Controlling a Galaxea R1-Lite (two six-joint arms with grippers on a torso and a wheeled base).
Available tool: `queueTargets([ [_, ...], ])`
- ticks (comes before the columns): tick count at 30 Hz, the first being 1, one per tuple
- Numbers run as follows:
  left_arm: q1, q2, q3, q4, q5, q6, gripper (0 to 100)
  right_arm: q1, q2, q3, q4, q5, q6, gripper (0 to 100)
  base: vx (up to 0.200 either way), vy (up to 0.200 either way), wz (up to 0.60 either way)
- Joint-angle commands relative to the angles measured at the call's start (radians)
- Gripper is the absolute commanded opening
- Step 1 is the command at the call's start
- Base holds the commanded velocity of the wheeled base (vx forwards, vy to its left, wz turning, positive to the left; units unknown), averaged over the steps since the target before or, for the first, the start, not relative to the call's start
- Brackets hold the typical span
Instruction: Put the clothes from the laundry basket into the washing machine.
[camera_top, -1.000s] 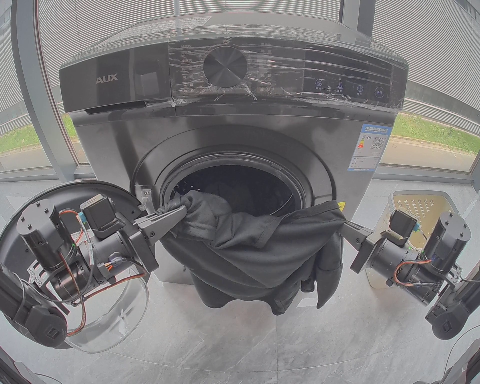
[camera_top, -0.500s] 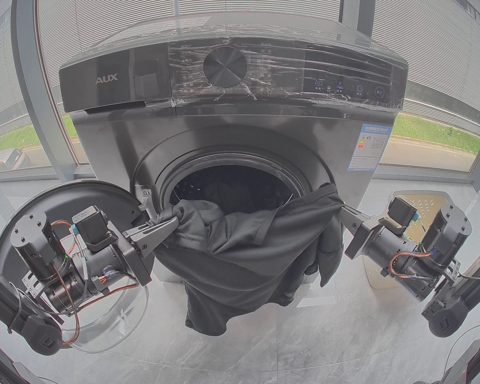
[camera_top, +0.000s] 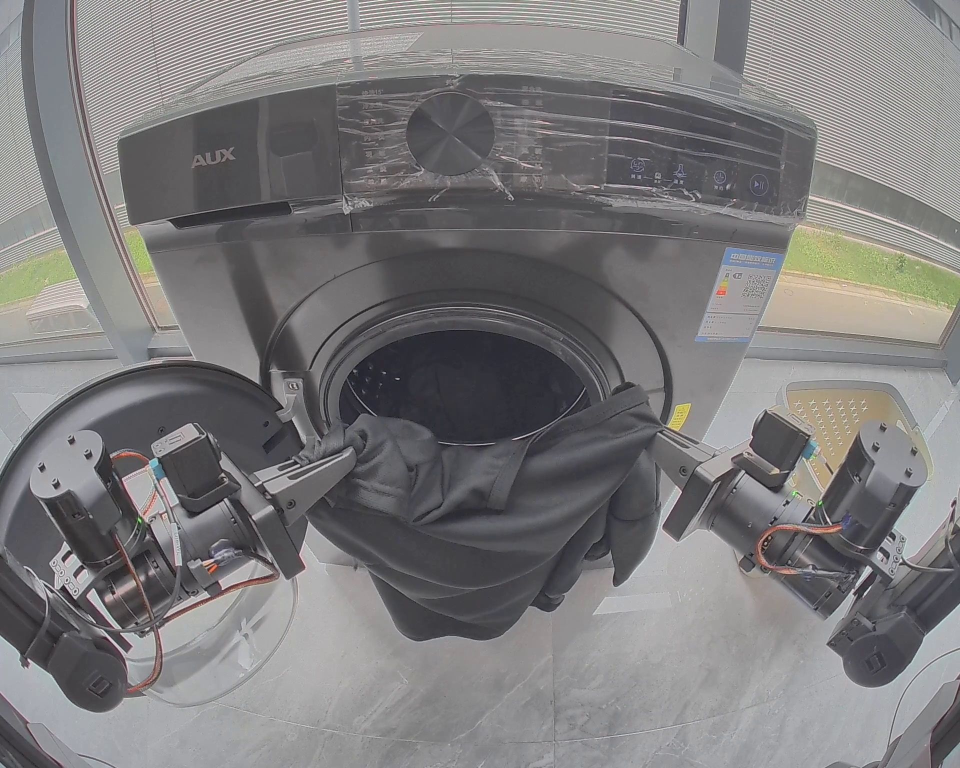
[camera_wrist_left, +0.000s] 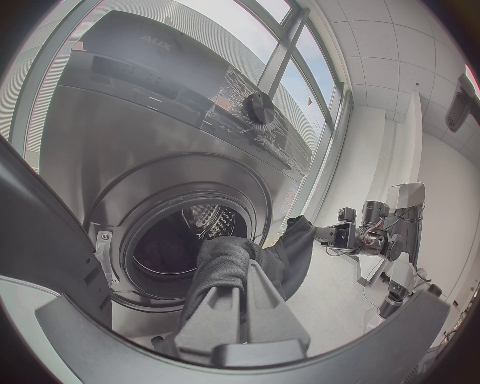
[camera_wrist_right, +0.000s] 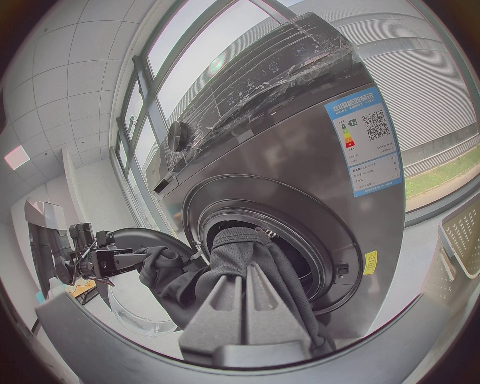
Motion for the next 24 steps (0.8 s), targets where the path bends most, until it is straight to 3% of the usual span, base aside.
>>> queueTargets([
  [1,0.013,0.002,0.001,0.0,-0.002,0.001,0,-0.008,0.015,0.003,-0.001,-0.001,-0.003,0,0.0,0.0,0.0],
  [24,0.01,0.003,0.016,-0.002,-0.003,0.001,0,0.007,0.01,0.021,-0.021,0.001,-0.017,0,0.0,0.0,0.0],
])
